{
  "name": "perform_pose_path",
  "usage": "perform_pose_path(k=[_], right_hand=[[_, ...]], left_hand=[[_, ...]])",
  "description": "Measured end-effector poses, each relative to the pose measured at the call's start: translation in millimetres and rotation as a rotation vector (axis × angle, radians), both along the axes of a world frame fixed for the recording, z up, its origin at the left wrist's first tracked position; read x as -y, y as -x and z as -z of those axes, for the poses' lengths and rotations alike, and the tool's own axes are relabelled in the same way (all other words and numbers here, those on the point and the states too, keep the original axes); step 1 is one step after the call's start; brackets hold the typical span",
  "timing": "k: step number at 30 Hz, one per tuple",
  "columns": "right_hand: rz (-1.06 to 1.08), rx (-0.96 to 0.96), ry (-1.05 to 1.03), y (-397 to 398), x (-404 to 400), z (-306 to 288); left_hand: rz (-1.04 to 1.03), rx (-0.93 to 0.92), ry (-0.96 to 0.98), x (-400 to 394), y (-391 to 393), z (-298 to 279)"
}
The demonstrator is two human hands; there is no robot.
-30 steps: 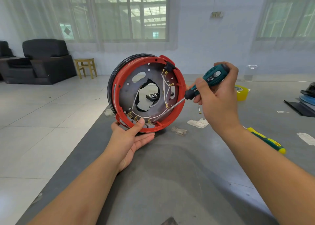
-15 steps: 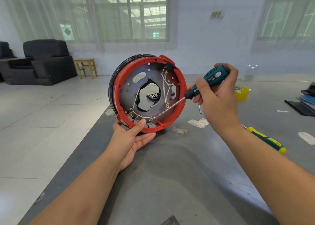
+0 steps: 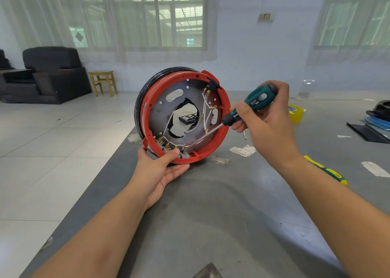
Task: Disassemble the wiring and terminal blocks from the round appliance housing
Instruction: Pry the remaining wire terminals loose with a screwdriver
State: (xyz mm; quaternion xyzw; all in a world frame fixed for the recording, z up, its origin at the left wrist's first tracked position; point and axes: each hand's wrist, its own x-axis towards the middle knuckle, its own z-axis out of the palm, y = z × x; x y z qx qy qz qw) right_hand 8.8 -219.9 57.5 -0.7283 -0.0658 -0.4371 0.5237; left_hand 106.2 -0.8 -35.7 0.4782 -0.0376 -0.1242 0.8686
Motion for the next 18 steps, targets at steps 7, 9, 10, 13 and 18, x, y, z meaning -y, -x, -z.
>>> perform_pose_path(k=[7, 9, 10, 13, 18], right_hand=[[-0.069, 0.007, -0.05, 28.6, 9.2, 20.3], [-0.085, 0.023, -0.079, 35.0, 10.4, 27.5], [-0.084, 0.024, -0.086, 37.7, 11.2, 30.8], [-0.082, 0.023, -0.096, 45.0, 13.9, 39.6], [-0.061, -0.024, -0.072, 57.0, 19.7, 50.2]], left_hand=[[0.002, 0.048, -0.101, 3.7, 3.3, -1.5], [0.004, 0.054, -0.118, 4.7, 3.8, -2.0], [0.007, 0.054, -0.124, 4.9, 3.6, -2.3], [0.008, 0.056, -0.117, 5.1, 2.7, -3.5], [0.021, 0.055, -0.117, 4.4, 2.2, -4.8]])
